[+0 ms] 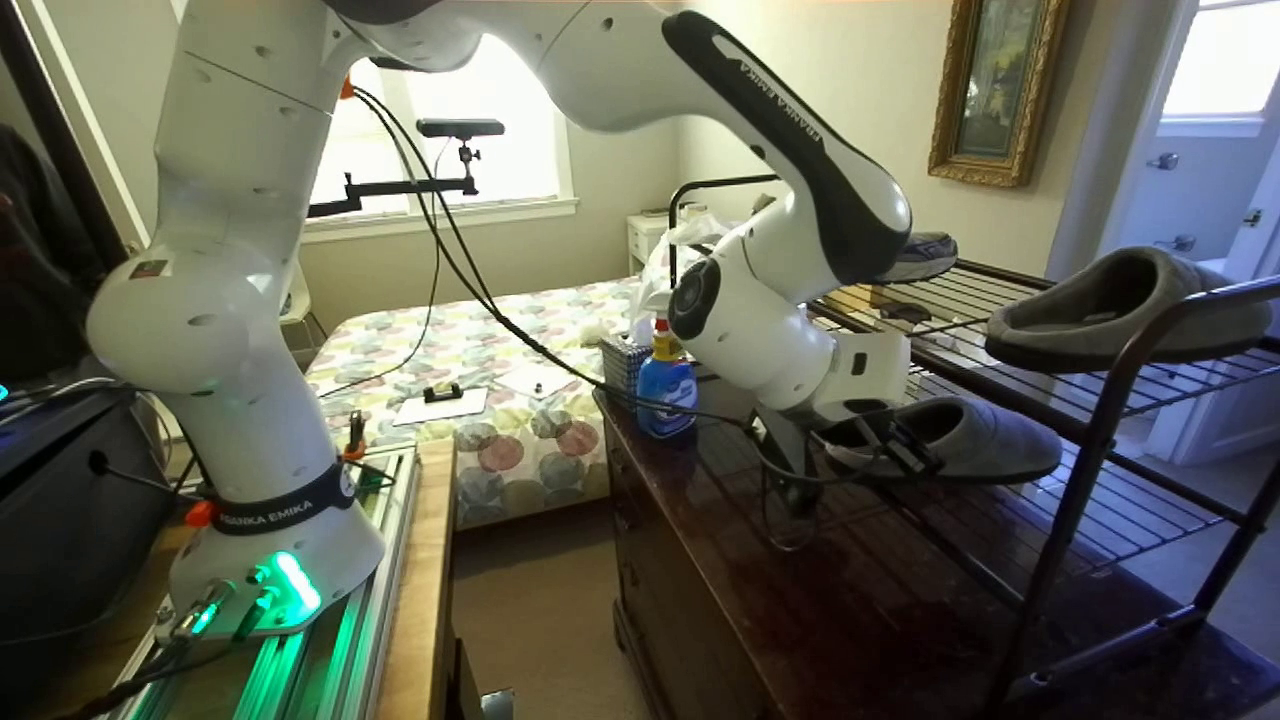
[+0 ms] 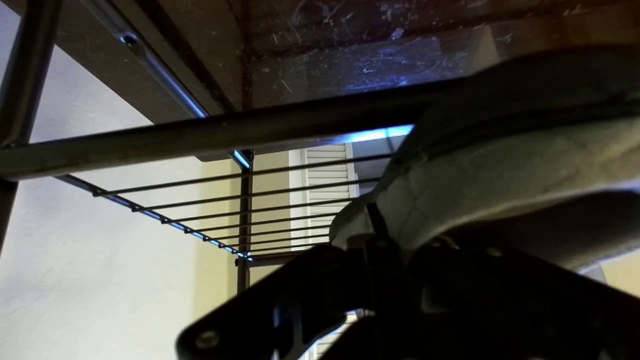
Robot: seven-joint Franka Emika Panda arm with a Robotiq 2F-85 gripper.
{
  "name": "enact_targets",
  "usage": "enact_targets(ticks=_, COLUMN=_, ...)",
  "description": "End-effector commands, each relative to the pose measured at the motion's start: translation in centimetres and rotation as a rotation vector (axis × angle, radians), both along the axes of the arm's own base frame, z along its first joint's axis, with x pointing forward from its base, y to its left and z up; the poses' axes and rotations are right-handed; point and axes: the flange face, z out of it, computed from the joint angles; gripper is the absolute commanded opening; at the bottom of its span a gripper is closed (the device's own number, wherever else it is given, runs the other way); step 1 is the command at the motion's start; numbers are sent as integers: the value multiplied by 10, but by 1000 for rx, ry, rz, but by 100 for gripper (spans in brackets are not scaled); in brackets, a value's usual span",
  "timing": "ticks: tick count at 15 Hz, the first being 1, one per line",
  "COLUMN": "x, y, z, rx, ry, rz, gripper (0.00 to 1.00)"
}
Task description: Remove the grey slide from the middle rack and put it next to the other slide on the top rack
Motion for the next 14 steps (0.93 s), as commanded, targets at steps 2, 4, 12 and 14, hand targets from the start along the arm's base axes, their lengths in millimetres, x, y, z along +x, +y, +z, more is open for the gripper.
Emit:
enact_targets(ticks=2, x=-49, y=3, z=2, rx=2, ry=154, rz=126, gripper=1)
enact_targets(ticks=4, x=-66, y=-1, z=3, rx=-7, ry=213, rz=167, gripper=1)
enact_targets(ticks=12, x=-120, y=-6, z=17, rx=-63, ry=410, rz=286, gripper=1)
enact_targets(ticks=14, x=-137, y=-9, z=18, rx=-108, ry=469, rz=285, gripper=1)
